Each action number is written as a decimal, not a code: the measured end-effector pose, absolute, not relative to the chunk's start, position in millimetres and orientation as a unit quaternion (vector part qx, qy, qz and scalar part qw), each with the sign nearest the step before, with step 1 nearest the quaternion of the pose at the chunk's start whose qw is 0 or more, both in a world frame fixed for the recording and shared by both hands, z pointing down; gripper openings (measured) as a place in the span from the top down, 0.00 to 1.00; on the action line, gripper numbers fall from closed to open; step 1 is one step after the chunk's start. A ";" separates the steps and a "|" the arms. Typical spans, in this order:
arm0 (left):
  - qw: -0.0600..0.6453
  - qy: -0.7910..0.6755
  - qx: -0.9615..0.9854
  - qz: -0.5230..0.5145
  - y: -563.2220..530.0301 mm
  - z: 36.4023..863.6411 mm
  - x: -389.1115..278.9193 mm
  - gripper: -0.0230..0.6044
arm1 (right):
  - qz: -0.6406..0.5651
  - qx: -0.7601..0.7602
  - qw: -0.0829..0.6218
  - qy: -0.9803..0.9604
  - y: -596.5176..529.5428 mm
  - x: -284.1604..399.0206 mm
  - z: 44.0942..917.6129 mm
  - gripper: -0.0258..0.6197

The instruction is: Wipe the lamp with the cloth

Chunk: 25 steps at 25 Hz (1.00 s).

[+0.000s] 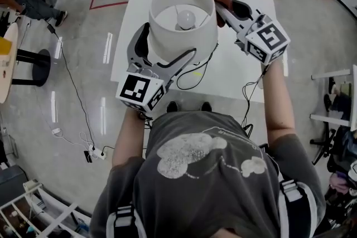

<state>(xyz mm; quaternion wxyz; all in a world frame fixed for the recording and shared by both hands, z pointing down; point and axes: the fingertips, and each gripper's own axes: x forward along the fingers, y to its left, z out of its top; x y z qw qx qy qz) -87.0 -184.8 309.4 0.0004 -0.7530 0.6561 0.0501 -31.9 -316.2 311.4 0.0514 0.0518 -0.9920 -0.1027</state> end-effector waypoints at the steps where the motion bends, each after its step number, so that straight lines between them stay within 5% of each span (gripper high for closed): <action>1: 0.002 0.660 -0.750 0.049 -185.7 309.7 -90.0 0.00 | -0.109 0.051 0.055 -0.991 -314.2 -35.4 312.4 0.87; 25: 0.001 0.549 -0.833 0.066 -190.1 307.9 -156.4 0.00 | -0.004 0.113 0.061 -0.992 -300.9 -53.9 358.6 0.87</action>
